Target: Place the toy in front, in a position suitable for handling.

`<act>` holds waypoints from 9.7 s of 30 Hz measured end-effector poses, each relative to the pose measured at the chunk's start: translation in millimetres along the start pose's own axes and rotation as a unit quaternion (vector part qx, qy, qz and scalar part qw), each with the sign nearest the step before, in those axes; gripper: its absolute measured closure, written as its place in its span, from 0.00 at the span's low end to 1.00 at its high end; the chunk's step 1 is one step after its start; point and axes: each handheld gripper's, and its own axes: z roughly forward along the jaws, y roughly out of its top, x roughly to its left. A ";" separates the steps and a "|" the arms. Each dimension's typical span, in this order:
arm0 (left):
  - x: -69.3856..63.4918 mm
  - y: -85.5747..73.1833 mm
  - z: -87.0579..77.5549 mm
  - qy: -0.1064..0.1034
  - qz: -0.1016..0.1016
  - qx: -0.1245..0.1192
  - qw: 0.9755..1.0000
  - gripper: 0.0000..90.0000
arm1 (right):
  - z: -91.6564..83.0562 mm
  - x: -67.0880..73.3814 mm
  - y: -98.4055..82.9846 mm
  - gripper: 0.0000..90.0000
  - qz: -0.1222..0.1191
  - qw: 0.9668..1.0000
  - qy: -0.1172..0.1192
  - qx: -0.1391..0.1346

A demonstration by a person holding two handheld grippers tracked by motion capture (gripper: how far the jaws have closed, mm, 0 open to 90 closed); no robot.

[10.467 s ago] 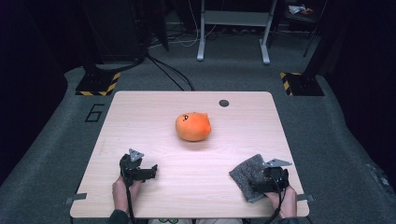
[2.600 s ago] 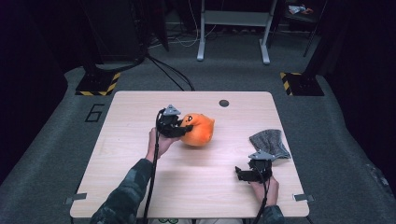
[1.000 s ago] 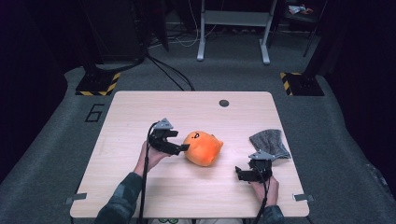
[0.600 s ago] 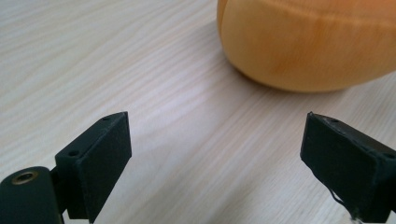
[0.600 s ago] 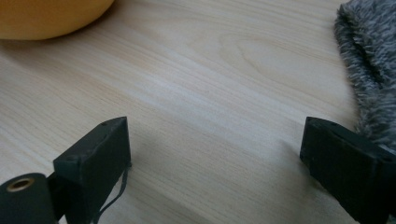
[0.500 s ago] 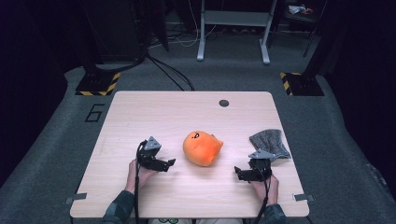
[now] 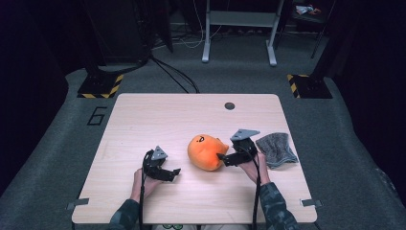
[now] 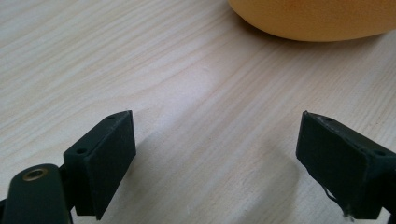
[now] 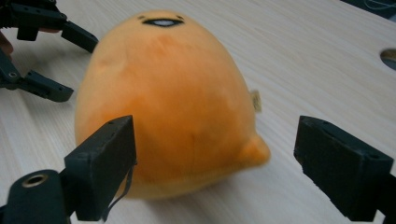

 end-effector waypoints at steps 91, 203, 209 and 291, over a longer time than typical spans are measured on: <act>-47.2 87.0 46.8 -0.088 -0.008 -0.014 0.996 0.52 | 14.7 -32.5 -9.0 0.65 0.084 0.995 0.000 0.050; -41.6 108.6 -14.3 -0.104 0.054 -0.036 0.992 0.87 | -10.2 0.8 28.5 0.95 0.101 0.993 -0.062 0.005; -35.5 115.7 -15.3 -0.103 0.075 -0.026 0.992 0.88 | -18.8 17.6 26.0 0.96 0.115 0.989 -0.092 -0.009; -17.4 120.5 20.5 -0.099 0.055 0.061 0.992 0.79 | 3.0 39.7 -5.4 0.81 0.195 0.977 -0.080 -0.017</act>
